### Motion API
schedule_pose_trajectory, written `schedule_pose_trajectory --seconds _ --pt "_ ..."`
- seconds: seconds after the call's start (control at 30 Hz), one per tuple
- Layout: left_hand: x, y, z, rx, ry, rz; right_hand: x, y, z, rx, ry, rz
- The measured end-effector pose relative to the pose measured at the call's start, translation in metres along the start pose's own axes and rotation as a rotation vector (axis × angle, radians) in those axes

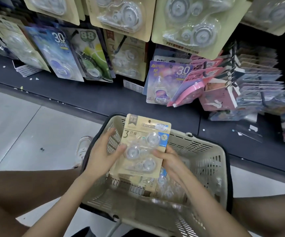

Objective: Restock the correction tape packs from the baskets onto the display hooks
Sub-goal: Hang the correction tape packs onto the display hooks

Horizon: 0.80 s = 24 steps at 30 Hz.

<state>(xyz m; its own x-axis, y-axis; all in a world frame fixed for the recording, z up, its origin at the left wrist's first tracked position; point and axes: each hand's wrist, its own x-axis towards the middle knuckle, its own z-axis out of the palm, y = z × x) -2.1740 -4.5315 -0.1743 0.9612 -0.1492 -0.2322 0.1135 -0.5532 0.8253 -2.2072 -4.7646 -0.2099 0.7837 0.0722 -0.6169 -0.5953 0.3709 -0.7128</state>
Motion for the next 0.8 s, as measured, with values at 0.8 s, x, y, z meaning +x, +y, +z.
schedule_pose_trajectory --seconds 0.8 --pt "0.001 -0.009 0.013 -0.186 0.066 -0.254 0.034 0.084 -0.088 -1.235 0.176 0.386"
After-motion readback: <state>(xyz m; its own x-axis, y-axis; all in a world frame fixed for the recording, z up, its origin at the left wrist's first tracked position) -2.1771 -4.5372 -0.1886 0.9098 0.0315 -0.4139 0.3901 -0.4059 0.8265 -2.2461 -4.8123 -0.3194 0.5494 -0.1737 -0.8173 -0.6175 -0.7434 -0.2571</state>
